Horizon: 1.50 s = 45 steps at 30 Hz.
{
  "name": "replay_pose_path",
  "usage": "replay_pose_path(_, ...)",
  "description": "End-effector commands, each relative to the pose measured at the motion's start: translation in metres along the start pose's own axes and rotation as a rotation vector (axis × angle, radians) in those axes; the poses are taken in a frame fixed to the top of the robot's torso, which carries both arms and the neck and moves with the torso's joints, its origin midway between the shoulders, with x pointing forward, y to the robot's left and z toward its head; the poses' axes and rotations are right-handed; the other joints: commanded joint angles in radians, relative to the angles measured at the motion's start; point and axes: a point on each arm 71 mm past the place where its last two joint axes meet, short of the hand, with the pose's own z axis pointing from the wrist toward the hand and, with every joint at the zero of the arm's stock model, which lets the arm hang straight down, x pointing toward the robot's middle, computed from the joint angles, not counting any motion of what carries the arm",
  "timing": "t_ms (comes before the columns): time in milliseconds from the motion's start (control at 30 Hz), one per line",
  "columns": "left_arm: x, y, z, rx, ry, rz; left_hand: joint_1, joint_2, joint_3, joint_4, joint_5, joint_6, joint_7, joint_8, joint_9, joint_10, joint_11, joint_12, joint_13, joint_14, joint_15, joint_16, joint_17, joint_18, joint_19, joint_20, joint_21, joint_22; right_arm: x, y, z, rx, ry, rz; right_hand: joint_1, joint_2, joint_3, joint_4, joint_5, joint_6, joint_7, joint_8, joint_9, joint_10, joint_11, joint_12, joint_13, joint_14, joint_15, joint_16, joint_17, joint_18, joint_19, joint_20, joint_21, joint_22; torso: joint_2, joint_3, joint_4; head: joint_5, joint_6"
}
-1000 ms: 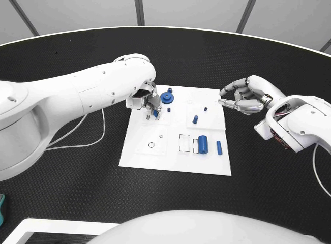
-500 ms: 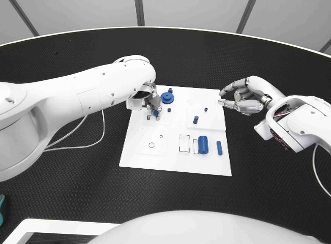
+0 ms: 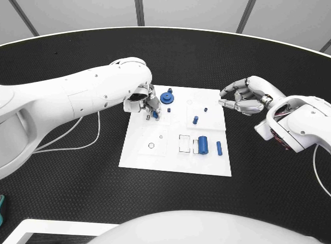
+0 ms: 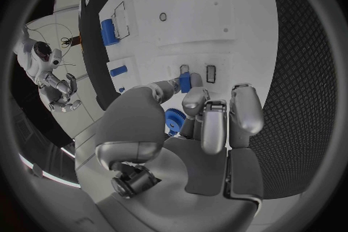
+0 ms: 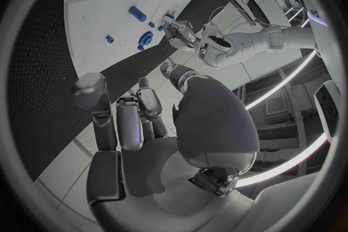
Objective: Assemble the parts on the task board
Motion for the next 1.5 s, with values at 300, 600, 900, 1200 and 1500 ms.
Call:
replay_pose_path(300,0.0055,0.0029,-0.0033,-0.034,0.009,0.008,0.015,0.007,0.058,-0.067,0.004,-0.013,-0.011,0.003,0.001,0.004,-0.002,0.006,0.002,0.103,-0.007,0.004,0.259,-0.015,0.006,-0.002,0.002,0.001,-0.0002,-0.0005,0.0005,0.001,0.000,-0.001,0.000,0.001,-0.001,0.006,0.005,-0.007,-0.001,0.004,-0.002,-0.002,-0.002,-0.004,0.000,0.060,-0.008,-0.002,0.093,0.015,0.000,-0.003,-0.007,-0.001,0.000,0.0016,-0.0018,0.003,0.001)
replay_pose_path(600,0.0067,-0.0024,-0.0040,-0.027,0.008,0.019,0.017,0.006,0.058,-0.069,0.004,-0.012,-0.012,0.004,0.002,0.005,-0.002,0.008,0.004,0.103,-0.007,0.004,0.259,-0.016,0.007,-0.002,0.004,0.004,-0.0002,-0.0006,0.0003,0.001,0.000,-0.001,0.001,0.001,0.000,0.008,0.007,-0.007,-0.002,0.008,-0.003,0.000,-0.002,-0.003,0.000,0.060,-0.008,-0.003,0.092,0.015,0.003,-0.003,-0.009,0.000,0.002,0.0016,-0.0024,0.003,0.002)
replay_pose_path(900,0.0061,-0.0046,-0.0044,-0.038,-0.013,0.053,0.018,0.006,0.058,-0.071,0.004,-0.011,-0.012,0.005,0.002,0.006,-0.003,0.008,0.003,0.103,-0.007,0.004,0.258,-0.016,0.008,-0.002,0.004,0.006,0.0001,-0.0004,0.0006,0.001,0.001,-0.001,0.001,0.001,0.000,0.008,0.007,-0.007,-0.002,0.008,-0.003,0.000,-0.002,-0.003,0.000,0.060,-0.008,-0.003,0.092,0.015,0.003,-0.003,-0.009,0.000,0.001,0.0016,-0.0014,0.003,0.001)
replay_pose_path(1200,0.0053,-0.0026,-0.0043,-0.051,-0.017,0.078,0.018,0.006,0.058,-0.071,0.004,-0.011,-0.012,0.005,0.002,0.005,-0.003,0.007,0.002,0.103,-0.007,0.003,0.258,-0.016,0.008,-0.002,0.004,0.005,0.0000,-0.0005,0.0007,0.001,0.001,-0.001,0.001,0.001,0.000,0.008,0.007,-0.007,-0.002,0.008,-0.003,0.000,-0.002,-0.003,0.000,0.060,-0.008,-0.003,0.092,0.015,0.003,-0.003,-0.009,0.000,0.000,0.0010,-0.0014,0.003,0.000)
replay_pose_path(1500,0.0046,-0.0016,-0.0042,-0.065,-0.022,0.106,0.019,0.006,0.057,-0.072,0.004,-0.010,-0.012,0.005,0.002,0.006,-0.003,0.007,0.002,0.103,-0.007,0.003,0.258,-0.016,0.008,-0.002,0.004,0.004,0.0002,-0.0004,0.0010,0.001,0.002,-0.001,0.001,0.001,0.000,0.008,0.007,-0.007,-0.002,0.008,-0.003,0.000,-0.002,-0.003,0.000,0.060,-0.008,-0.003,0.092,0.015,0.003,-0.003,-0.009,0.000,0.001,0.0011,-0.0020,0.004,0.000)
